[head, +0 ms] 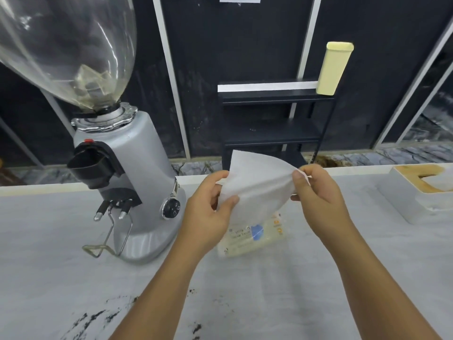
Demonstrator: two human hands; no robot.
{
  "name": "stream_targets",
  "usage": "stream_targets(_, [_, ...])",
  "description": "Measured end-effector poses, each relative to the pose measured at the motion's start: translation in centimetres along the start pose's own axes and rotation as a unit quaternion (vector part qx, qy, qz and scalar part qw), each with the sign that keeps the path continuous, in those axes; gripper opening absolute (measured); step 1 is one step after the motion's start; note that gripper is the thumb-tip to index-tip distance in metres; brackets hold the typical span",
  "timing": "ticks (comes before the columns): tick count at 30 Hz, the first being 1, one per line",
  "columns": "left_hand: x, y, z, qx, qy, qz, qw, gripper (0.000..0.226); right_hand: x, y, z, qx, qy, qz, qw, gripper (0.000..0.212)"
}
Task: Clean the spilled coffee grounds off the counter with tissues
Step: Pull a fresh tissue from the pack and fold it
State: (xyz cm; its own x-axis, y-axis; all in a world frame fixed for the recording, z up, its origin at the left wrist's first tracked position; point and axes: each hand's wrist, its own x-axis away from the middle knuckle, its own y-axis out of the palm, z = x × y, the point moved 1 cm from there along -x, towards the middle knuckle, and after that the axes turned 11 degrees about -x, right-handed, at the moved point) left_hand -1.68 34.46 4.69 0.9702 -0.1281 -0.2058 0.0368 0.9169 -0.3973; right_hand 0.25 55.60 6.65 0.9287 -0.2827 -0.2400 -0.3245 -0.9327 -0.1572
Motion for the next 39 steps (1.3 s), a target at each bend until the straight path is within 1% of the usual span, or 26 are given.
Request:
stream_targets(3, [-0.9,-0.2,1.1,0.008,0.02,0.002,1.0,0.044,-0.3,0.1,-1.6,-0.018,-0.048,0.02,0.999,0.018])
stream_targets(7, [-1.6,-0.3,2.1,-0.001,0.03,0.004,1.0,0.047,-1.6,0.1,-2.2,0.027,-0.039,0.003,0.999,0.019])
stream_targets(10, [-1.5,-0.7,3.0,0.017,0.057,0.025,0.998,0.05,-1.5,-0.5,-3.4,0.0,-0.088,0.025,0.996,0.018])
stream_targets(11, [-1.7,-0.7,2.9,0.013,0.06,0.028,0.998,0.051,-1.4,-0.7,-3.8,-0.002,-0.101,0.03,0.994,0.017])
stream_targets(14, [-1.9,-0.7,2.9,-0.032,0.076,0.025,0.996,0.051,-1.0,-0.9,-4.4,0.005,-0.103,0.033,0.994,0.011])
stream_targets(17, [-1.8,-1.0,3.2,-0.035,0.105,0.033,0.993,0.052,-0.4,-1.0,-5.3,0.009,-0.14,0.045,0.989,0.01])
stream_targets(19, [-2.2,-0.7,2.4,-0.037,0.091,0.033,0.995,0.051,-0.4,-0.8,-4.6,-0.001,-0.112,0.04,0.993,0.008])
stream_targets(22, [-3.0,0.4,-0.7,-0.072,0.029,0.018,0.997,0.044,-1.2,-0.1,-1.4,-0.003,-0.007,0.017,1.0,0.014])
stream_targets(25, [-2.7,1.2,-3.9,-0.088,-0.006,0.002,0.996,0.033,-1.5,0.6,2.1,0.009,0.102,-0.005,0.995,0.03])
stream_targets(27, [-2.4,1.3,-4.7,-0.106,0.004,0.013,0.994,0.026,-1.4,1.1,3.5,-0.001,0.153,-0.017,0.988,0.041])
stream_targets(29, [-2.0,1.0,-4.8,-0.117,0.015,0.029,0.993,0.02,-1.4,1.6,4.1,-0.021,0.175,-0.017,0.984,0.036])
stream_targets(32, [-1.1,0.6,-4.9,-0.092,0.006,0.029,0.995,0.016,-1.2,2.1,4.4,-0.043,0.187,-0.026,0.981,0.022])
stream_targets(33, [-0.6,0.5,-4.8,-0.076,-0.003,0.023,0.997,0.017,-1.0,2.2,4.6,-0.051,0.195,-0.029,0.979,0.022])
stream_targets(35, [0.8,0.4,-4.5,-0.056,-0.003,0.024,0.998,0.026,-0.4,2.4,4.5,-0.07,0.211,-0.033,0.974,0.033])
stream_targets(36, [1.8,0.4,-4.2,-0.063,0.014,0.039,0.997,0.033,-0.1,2.4,4.5,-0.08,0.218,-0.035,0.972,0.037])
stream_targets(37, [2.8,0.3,-3.9,-0.082,0.043,0.062,0.994,0.038,0.2,2.3,4.6,-0.096,0.219,-0.039,0.97,0.037])
stream_targets(39, [4.8,0.2,-3.5,-0.138,0.115,0.094,0.979,0.04,1.0,2.1,4.2,-0.117,0.21,-0.05,0.969,0.024])
